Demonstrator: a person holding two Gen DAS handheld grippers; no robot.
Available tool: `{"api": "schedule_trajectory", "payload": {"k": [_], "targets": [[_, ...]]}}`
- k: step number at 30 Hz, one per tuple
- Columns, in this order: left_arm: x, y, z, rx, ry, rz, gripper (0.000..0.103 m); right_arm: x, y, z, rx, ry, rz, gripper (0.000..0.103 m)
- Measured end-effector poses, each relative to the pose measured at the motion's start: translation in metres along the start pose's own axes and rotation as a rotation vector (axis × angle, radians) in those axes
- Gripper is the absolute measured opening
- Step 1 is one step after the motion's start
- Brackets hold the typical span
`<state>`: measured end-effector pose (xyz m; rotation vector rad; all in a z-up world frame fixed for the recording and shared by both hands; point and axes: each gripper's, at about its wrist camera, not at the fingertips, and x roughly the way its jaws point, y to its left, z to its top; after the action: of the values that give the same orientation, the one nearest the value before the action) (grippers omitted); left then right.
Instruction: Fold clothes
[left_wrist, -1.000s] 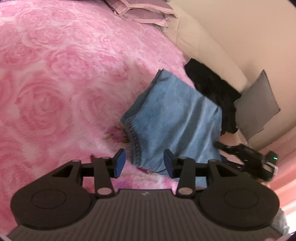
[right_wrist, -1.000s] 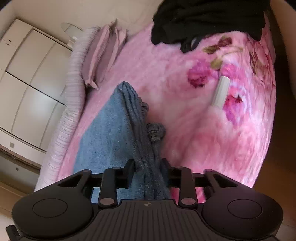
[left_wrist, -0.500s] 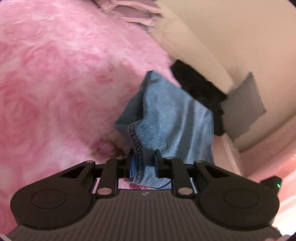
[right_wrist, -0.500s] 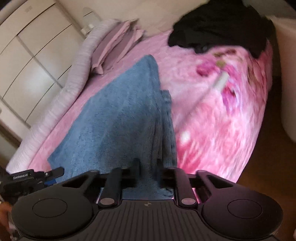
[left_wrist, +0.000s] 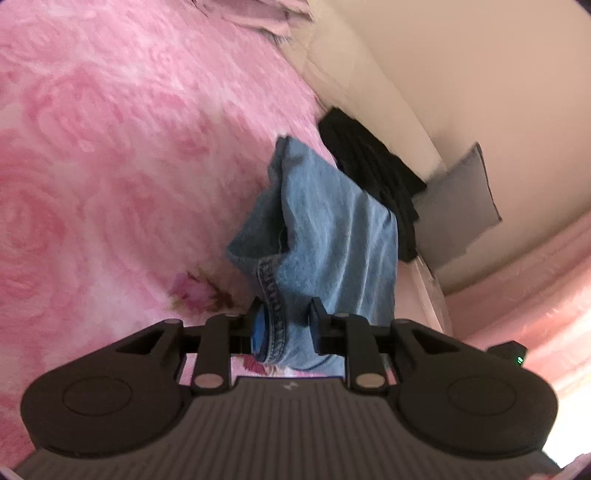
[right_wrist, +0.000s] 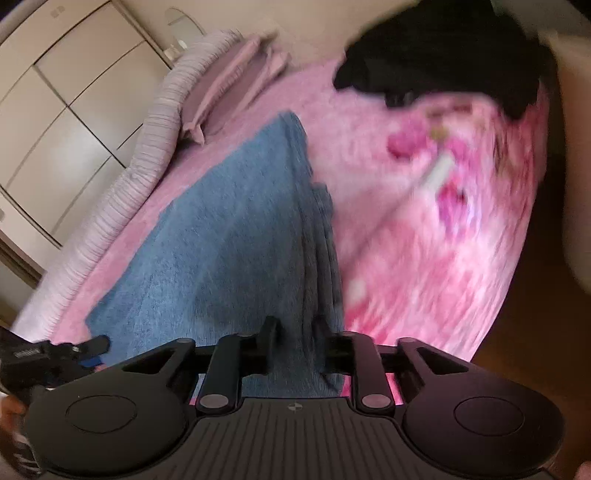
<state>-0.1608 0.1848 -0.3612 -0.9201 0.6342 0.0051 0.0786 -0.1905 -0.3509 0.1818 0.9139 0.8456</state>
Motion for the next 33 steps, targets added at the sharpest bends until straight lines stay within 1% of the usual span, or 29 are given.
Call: {"api": "schedule_trajectory", "payload": {"k": [2,4,7,10,12,14,15,16,17,18,19,22,25,26,28,31,33], "targets": [[-0.002,-0.004,0.003,0.014,-0.02,0.044,0.021,0.001,0.004,0.007,-0.022,-0.029,-0.016,0.029],[-0.004,-0.012,0.005,0.057,-0.024,0.089,0.022,0.005,0.006,0.016,-0.026,-0.044,-0.016,0.029],[-0.013,-0.027,0.006,0.153,-0.034,0.159,0.023,0.011,0.007,0.026,-0.034,-0.055,-0.019,0.029],[-0.025,-0.04,0.014,0.273,-0.057,0.26,0.033,0.016,0.006,0.029,-0.034,-0.05,-0.017,0.029],[-0.025,-0.047,0.021,0.339,-0.043,0.28,0.044,0.019,0.007,0.03,-0.041,-0.046,-0.017,0.029],[-0.011,-0.054,0.03,0.378,0.0,0.278,0.044,0.024,0.01,0.031,-0.051,-0.047,-0.02,0.029],[-0.002,-0.056,0.033,0.394,0.022,0.27,0.039,0.026,0.011,0.032,-0.054,-0.049,-0.022,0.029],[0.005,-0.058,0.035,0.4,0.037,0.245,0.036,0.027,0.013,0.034,-0.062,-0.053,-0.028,0.029],[0.01,-0.058,0.037,0.391,0.042,0.215,0.022,0.029,0.015,0.035,-0.071,-0.057,-0.034,0.029],[0.016,-0.057,0.038,0.382,0.046,0.185,0.0,0.029,0.017,0.036,-0.088,-0.06,-0.044,0.026],[0.021,-0.058,0.04,0.375,0.049,0.158,0.0,0.029,0.018,0.036,-0.106,-0.064,-0.055,0.007],[0.025,-0.063,0.037,0.446,0.021,0.173,0.0,0.024,0.022,0.036,-0.156,-0.083,-0.069,0.004],[0.014,-0.052,0.036,0.435,-0.038,0.171,0.0,0.02,0.021,0.033,-0.184,-0.097,-0.093,0.003],[0.011,-0.049,0.036,0.43,-0.056,0.171,0.001,0.023,0.017,0.032,-0.172,-0.089,-0.091,0.003],[0.013,-0.039,0.033,0.406,-0.055,0.178,0.001,0.03,0.01,0.03,-0.141,-0.07,-0.085,0.003],[0.036,-0.023,0.024,0.421,-0.005,0.252,0.002,0.042,0.006,0.025,-0.144,-0.059,-0.095,0.003],[0.042,-0.017,0.024,0.382,0.003,0.268,0.002,0.043,0.004,0.029,-0.117,-0.042,-0.085,0.004]]}}
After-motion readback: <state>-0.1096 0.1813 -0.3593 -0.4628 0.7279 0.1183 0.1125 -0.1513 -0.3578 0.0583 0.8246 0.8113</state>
